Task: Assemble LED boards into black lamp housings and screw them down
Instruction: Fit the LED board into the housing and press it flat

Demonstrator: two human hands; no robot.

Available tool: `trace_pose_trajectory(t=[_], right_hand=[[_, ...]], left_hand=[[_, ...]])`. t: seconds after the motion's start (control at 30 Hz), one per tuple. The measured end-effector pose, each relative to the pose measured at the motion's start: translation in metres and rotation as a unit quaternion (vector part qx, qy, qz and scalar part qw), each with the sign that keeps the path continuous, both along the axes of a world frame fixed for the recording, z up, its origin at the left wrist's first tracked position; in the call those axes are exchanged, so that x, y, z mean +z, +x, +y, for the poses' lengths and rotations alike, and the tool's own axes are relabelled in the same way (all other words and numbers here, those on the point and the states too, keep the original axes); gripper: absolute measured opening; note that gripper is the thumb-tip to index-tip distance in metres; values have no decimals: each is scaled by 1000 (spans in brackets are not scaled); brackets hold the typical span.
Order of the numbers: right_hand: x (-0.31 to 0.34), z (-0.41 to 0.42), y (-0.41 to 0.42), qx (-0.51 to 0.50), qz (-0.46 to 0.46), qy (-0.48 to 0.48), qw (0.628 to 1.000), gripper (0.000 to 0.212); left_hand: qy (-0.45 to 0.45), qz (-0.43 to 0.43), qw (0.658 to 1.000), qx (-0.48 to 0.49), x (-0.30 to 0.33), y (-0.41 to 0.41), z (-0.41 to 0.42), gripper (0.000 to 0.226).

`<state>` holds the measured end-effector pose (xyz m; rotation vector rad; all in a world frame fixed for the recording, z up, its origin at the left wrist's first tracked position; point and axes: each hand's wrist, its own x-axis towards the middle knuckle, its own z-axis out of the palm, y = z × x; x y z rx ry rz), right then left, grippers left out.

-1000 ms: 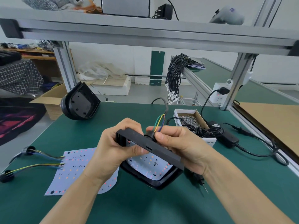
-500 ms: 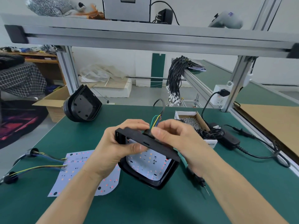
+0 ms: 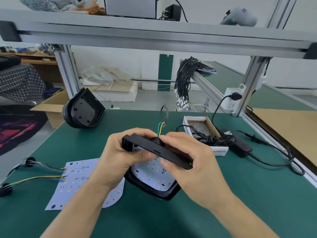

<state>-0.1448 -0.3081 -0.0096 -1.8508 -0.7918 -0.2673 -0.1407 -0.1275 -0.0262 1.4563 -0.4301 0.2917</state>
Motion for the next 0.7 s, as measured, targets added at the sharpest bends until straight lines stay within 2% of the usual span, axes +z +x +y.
trace_pose_trajectory(t=[0.13, 0.27, 0.37, 0.53, 0.7], right_hand=[[0, 2, 1, 0, -19, -3, 1000, 29], [1, 3, 5, 9, 94, 24, 995, 37], [2, 2, 12, 27, 163, 41, 985, 40], [2, 11, 19, -21, 130, 50, 990, 39], [3, 18, 26, -18, 148, 53, 987, 36]], left_hand=[[-11, 2, 1000, 22, -1, 0, 1, 29], [-22, 19, 999, 39, 1, 4, -2, 33], [-32, 34, 998, 48, 2, 10, -2, 26], [-40, 51, 996, 59, 3, 15, 0, 30], [-78, 75, 990, 95, 2, 17, 0, 29]])
